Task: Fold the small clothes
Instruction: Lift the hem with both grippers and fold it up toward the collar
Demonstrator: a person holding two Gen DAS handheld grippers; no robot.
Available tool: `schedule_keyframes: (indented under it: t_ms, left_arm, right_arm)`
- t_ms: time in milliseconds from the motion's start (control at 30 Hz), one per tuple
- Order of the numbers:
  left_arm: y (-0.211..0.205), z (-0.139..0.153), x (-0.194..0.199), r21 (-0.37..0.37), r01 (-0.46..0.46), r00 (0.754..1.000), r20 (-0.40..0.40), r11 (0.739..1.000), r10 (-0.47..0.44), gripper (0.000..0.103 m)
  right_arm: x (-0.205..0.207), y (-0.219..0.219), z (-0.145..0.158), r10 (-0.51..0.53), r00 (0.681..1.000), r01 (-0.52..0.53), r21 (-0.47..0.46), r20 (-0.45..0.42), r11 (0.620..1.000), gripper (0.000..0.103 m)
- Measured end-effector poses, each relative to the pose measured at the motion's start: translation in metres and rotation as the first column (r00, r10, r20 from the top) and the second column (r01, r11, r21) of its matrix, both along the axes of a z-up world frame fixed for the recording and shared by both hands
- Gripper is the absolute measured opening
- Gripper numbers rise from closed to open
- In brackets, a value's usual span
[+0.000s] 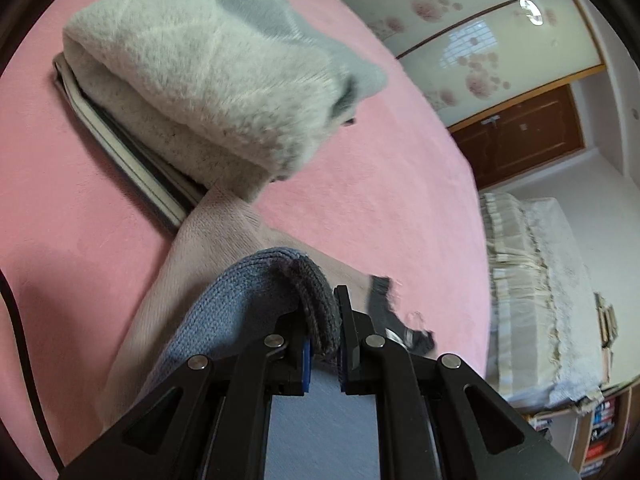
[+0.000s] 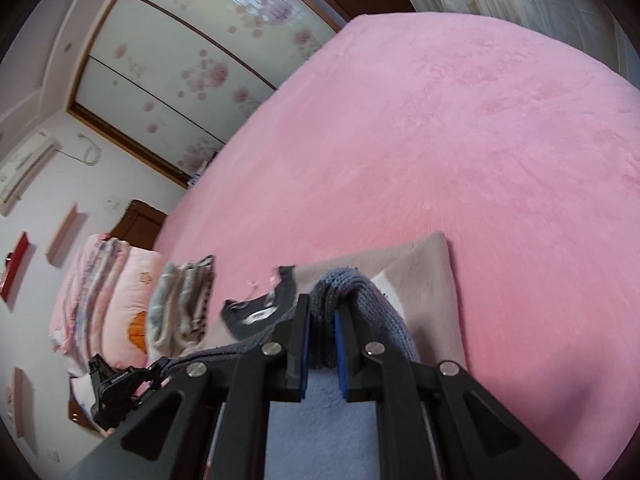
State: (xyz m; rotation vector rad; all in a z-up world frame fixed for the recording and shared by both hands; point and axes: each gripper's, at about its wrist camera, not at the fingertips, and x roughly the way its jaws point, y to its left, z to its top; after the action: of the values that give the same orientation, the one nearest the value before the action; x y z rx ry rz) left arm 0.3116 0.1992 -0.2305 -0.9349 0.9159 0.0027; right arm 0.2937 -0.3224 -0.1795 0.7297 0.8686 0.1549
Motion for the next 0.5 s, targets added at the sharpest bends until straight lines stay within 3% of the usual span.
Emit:
schedule_keyframes:
  t_ms: [200,300,367,433,500]
  left_arm:
    - [-0.01,-0.022,0.024,0.063,0.025,0.999,-0.039,0.998,-0.022,0.011]
    - [-0.014,-0.02,0.029,0.08,0.063,0.997,-0.048,0.995,-0.059,0.016]
    - [-0.016,-0.016,0.03,0.08,0.096,0.995,-0.042,0.992,-0.092,0.028]
    - [-0.016,-0.005,0.026,0.104,0.099,0.995,-0.023,0.99,-0.097,0.061]
    - [-0.014,0.007,0.02,0.129,0.082,0.996,0.017,0.988,-0.084,0.074]
  right_arm:
    - [0.029,0.004,-0.02,-0.016,0.998,0.014,-0.043,-0.056,0.999,0.01]
    - [0.036,0.004,-0.029,-0.021,0.993,0.018,-0.022,-0.118,1.0,0.016]
    - [0.035,0.003,-0.03,-0.017,0.991,0.015,-0.016,-0.135,1.0,0.024]
    - [0.029,0.002,-0.021,-0.015,0.994,0.01,-0.045,-0.108,0.999,0.039]
    - [0.022,0.001,-0.009,-0.024,0.997,0.018,-0.079,-0.076,0.997,0.057]
